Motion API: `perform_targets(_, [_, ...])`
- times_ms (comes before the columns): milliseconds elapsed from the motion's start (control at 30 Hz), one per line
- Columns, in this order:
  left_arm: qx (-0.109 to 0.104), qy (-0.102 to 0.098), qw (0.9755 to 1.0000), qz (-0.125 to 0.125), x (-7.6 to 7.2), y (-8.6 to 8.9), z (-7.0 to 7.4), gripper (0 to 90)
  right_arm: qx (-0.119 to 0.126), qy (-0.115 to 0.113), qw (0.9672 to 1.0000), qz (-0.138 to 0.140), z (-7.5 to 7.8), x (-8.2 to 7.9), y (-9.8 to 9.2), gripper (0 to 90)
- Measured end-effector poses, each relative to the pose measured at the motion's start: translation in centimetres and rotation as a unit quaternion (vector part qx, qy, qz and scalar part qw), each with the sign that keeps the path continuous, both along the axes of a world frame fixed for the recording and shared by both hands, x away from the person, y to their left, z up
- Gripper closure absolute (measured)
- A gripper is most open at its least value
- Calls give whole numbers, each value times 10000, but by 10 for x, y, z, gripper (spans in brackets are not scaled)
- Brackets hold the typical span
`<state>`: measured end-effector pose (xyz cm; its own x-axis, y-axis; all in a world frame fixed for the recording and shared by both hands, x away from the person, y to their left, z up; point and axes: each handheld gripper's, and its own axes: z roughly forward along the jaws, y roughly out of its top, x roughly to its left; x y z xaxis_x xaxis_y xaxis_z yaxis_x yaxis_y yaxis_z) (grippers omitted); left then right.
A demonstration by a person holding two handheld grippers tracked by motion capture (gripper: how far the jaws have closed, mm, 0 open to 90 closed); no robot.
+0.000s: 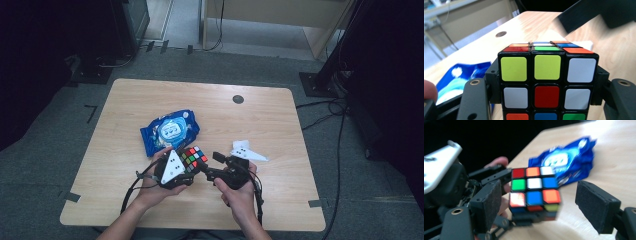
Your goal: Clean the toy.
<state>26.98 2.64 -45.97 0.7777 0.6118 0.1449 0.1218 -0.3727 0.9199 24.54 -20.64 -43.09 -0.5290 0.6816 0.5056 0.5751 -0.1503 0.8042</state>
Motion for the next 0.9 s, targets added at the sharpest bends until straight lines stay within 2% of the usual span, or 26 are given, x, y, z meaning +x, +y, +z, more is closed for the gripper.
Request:
perform_targets(67, [-242,203,9994,120,7,9,3,341,83,-178,9997,-162,-2,-1,-8,263])
perform_targets(100, [-333,268,9989,189,10,14,5,341,1,-270,9994,-234,-5,-1,-10,282])
perform_targets(167, [-451,328,9981,278,13,21,8,341,-69,-282,9992,-284,-14,-1,-11,289])
perform_targets(200, [-482,323,9979,294,14,23,10,341,-116,-192,9994,-257,-22,-1,-10,289])
perform_targets(300, [-613,412,9967,339,16,27,14,341,-276,-149,9994,-127,-36,0,2,282])
perform_targets(433, [-774,571,9947,351,16,26,15,341,-404,-220,9989,36,-39,-2,22,271])
perform_targets(567, [-942,785,9920,297,16,22,15,341,-427,-314,9985,149,-42,-5,36,254])
perform_targets(733, [-929,845,9918,239,13,15,16,342,-347,-392,9986,121,-42,-8,46,250])
perform_targets(900, [-877,860,9923,141,9,8,15,341,-322,-347,9989,-9,-44,-6,49,263])
